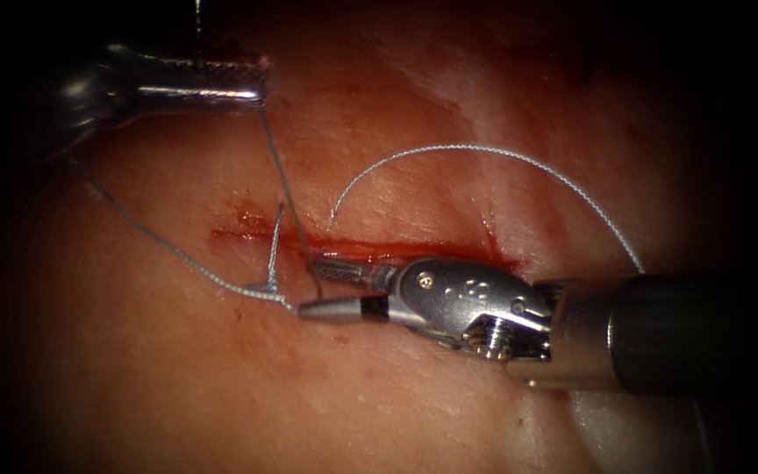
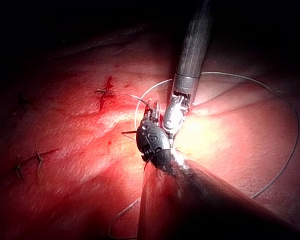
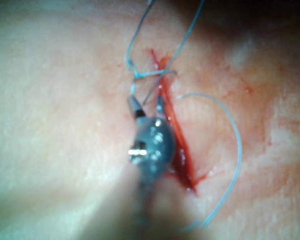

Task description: Wound Closure

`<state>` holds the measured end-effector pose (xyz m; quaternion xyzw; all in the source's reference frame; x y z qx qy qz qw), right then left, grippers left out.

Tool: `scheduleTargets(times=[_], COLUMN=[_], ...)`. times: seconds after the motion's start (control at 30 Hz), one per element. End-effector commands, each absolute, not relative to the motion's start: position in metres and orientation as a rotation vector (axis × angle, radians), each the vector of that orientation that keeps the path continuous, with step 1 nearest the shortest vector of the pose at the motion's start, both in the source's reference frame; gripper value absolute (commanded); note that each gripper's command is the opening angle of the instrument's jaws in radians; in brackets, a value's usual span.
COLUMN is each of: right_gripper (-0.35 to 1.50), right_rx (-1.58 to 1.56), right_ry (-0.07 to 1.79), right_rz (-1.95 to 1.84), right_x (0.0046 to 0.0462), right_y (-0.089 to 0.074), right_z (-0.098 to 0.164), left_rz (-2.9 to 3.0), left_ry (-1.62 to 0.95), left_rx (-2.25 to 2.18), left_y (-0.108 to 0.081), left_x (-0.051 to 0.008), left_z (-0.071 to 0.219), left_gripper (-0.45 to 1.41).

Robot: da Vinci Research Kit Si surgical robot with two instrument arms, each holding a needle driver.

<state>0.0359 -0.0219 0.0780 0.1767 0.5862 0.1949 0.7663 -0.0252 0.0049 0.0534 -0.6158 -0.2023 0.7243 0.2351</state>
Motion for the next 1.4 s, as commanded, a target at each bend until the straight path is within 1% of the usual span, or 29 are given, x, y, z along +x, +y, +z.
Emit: scheduleTargets(times=[0.03,0.2,0.4,0.57,0.73,0.97,1.0,1.03,1.07,1.1,1.13,1.27,1.4], right_gripper=[-0.35,-0.35,-0.35,-0.35,-0.35,-0.35,0.17,0.91,1.04,1.14,1.19,1.25,1.25], right_rx=[0.389,0.422,0.462,0.494,0.531,0.487,0.466,0.433,0.42,0.414,0.41,0.366,0.315], right_ry=[1.265,1.247,1.229,1.232,1.266,1.322,1.333,1.335,1.334,1.332,1.331,1.321,1.296], right_rz=[0.426,0.486,0.483,0.478,0.502,0.469,0.472,0.493,0.495,0.501,0.505,0.505,0.541], right_x=[0.0362,0.0345,0.031,0.0298,0.0304,0.0328,0.0329,0.0328,0.0326,0.0324,0.0322,0.031,0.0308], right_y=[-0.022,-0.022,-0.024,-0.025,-0.025,-0.024,-0.024,-0.024,-0.024,-0.024,-0.023,-0.023,-0.022], right_z=[0.078,0.077,0.075,0.071,0.065,0.062,0.062,0.063,0.063,0.063,0.063,0.064,0.066], left_rz=[1.988,1.988,1.99,2.004,2.039,2.062,2.067,2.079,2.083,2.086,2.089,2.083,2.066], left_ry=[-0.556,-0.557,-0.547,-0.534,-0.492,-0.456,-0.444,-0.409,-0.391,-0.376,-0.359,-0.32,-0.277], left_rx=[-1.692,-1.692,-1.69,-1.695,-1.718,-1.728,-1.725,-1.715,-1.706,-1.697,-1.684,-1.651,-1.618], left_y=[0.005,0.005,0.004,0.003,0.002,0.002,0.002,0.003,0.003,0.004,0.004,0.006,0.007], left_x=[-0.0256,-0.0255,-0.0261,-0.0266,-0.0266,-0.0264,-0.0262,-0.0254,-0.0249,-0.0243,-0.0234,-0.0204,-0.0183], left_z=[0.054,0.054,0.054,0.055,0.055,0.056,0.056,0.056,0.056,0.056,0.056,0.056,0.056], left_gripper=[-0.45,-0.45,-0.45,-0.45,-0.45,-0.45,-0.45,-0.45,-0.45,-0.45,-0.45,-0.45,-0.45])
